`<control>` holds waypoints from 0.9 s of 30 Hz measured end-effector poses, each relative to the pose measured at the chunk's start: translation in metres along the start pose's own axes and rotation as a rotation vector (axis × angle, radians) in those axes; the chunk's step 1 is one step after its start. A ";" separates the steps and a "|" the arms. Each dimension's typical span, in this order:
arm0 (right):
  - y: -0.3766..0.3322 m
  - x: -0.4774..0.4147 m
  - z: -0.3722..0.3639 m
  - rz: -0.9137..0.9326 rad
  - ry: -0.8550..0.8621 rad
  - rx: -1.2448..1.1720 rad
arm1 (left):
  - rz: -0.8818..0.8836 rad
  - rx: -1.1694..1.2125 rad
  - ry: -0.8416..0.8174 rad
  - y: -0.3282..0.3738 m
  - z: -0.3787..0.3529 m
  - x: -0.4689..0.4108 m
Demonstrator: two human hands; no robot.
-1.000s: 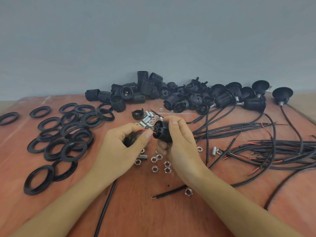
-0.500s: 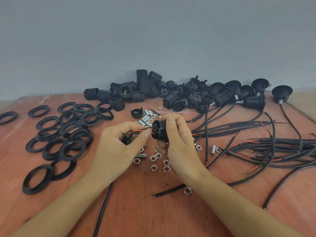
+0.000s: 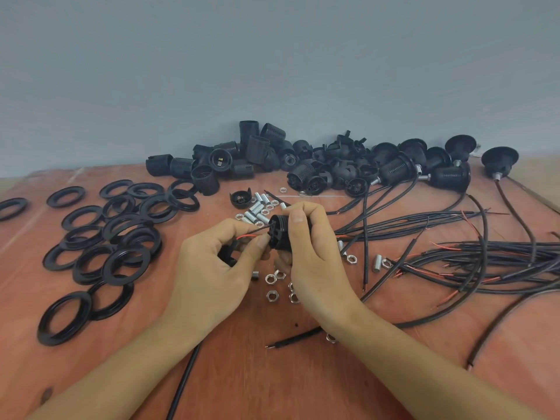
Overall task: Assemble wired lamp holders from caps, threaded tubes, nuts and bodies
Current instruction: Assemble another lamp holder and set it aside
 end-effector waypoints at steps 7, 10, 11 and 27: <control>0.007 -0.005 -0.001 -0.084 -0.062 -0.120 | 0.158 0.144 0.002 -0.017 -0.001 -0.005; 0.007 -0.005 -0.003 -0.097 -0.065 -0.152 | 0.163 0.199 0.026 -0.016 0.002 -0.006; 0.007 -0.005 -0.004 -0.092 -0.068 -0.159 | 0.160 0.205 0.026 -0.015 0.002 -0.006; 0.002 -0.004 -0.004 0.013 -0.032 -0.081 | 0.013 0.068 0.029 -0.006 0.000 -0.001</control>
Point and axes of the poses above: each hand's wrist, its own x-axis away from the middle knuckle, its own z-axis out of the back of the hand, y = z × x, the point moved 10 cm from there along -x, towards the middle knuckle, and after that the axes turned 12 degrees about x, right-handed, at the moved point
